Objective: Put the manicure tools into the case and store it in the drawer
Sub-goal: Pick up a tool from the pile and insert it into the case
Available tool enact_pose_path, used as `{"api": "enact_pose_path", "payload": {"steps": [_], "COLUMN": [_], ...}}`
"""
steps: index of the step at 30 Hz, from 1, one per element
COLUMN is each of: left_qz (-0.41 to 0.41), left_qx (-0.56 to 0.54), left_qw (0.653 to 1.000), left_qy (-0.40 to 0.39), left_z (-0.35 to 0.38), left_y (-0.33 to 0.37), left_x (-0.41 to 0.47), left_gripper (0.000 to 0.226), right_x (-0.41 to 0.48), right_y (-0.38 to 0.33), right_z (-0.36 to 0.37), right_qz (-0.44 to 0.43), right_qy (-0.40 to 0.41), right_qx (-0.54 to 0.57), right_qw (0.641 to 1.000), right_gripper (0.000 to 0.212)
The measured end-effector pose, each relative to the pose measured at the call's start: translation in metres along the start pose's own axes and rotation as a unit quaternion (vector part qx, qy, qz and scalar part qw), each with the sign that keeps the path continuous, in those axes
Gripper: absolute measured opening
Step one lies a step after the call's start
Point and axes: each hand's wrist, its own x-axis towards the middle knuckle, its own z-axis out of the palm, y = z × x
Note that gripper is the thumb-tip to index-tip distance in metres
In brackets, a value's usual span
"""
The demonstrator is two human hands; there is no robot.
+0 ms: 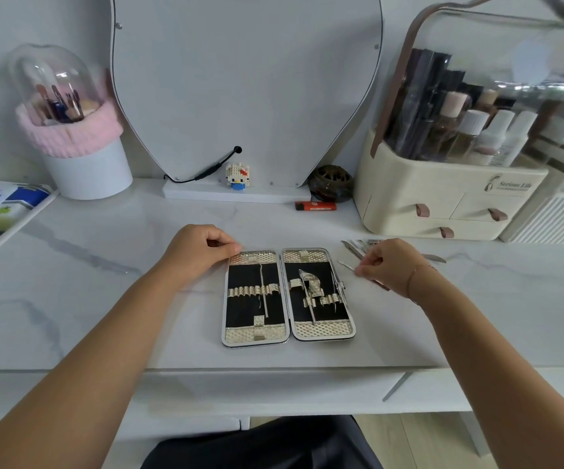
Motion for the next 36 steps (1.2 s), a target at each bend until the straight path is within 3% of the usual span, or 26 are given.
{"api": "enact_pose_path", "payload": {"steps": [8, 11, 14, 17, 19, 20, 24, 29, 36], "left_qz": [0.006, 0.006, 0.004, 0.005, 0.005, 0.005, -0.003, -0.004, -0.001], "left_qx": [-0.005, -0.009, -0.013, -0.011, -0.007, -0.005, -0.002, 0.009, 0.026], "left_qw": [1.000, 1.000, 1.000, 1.000, 1.000, 1.000, 1.000, 1.000, 1.000], "left_qy": [0.002, 0.001, 0.002, 0.002, 0.001, 0.000, -0.001, 0.001, 0.006], "left_z": [0.000, 0.000, 0.001, 0.000, 0.000, -0.001, -0.003, -0.003, -0.002], "left_y": [0.000, 0.000, -0.001, -0.002, -0.002, -0.003, -0.001, 0.001, 0.000], "left_x": [-0.001, 0.000, 0.000, 0.001, 0.001, 0.001, 0.001, 0.000, 0.002], "left_gripper": [0.011, 0.012, 0.014, 0.014, 0.012, 0.011, 0.009, 0.010, 0.009], "right_x": [-0.006, -0.006, -0.007, -0.010, -0.010, -0.011, -0.006, 0.006, 0.025], "right_y": [-0.008, -0.002, -0.001, -0.010, -0.020, -0.025, -0.052, -0.091, -0.127], "right_z": [-0.001, -0.001, -0.003, -0.005, -0.005, -0.004, 0.009, 0.030, 0.049], "right_qz": [-0.034, -0.050, -0.030, -0.018, -0.030, -0.033, -0.072, -0.100, -0.044], "right_qy": [-0.040, -0.043, -0.040, -0.092, -0.113, -0.123, -0.168, -0.169, -0.151], "right_qx": [-0.063, -0.040, 0.134, 0.378, 0.454, 0.473, 0.465, 0.436, 0.402], "right_qw": [0.997, 0.997, 0.990, 0.921, 0.883, 0.872, 0.866, 0.878, 0.902], "right_gripper": [0.024, 0.024, 0.023, 0.015, 0.003, 0.014, 0.038, 0.033, 0.021]}}
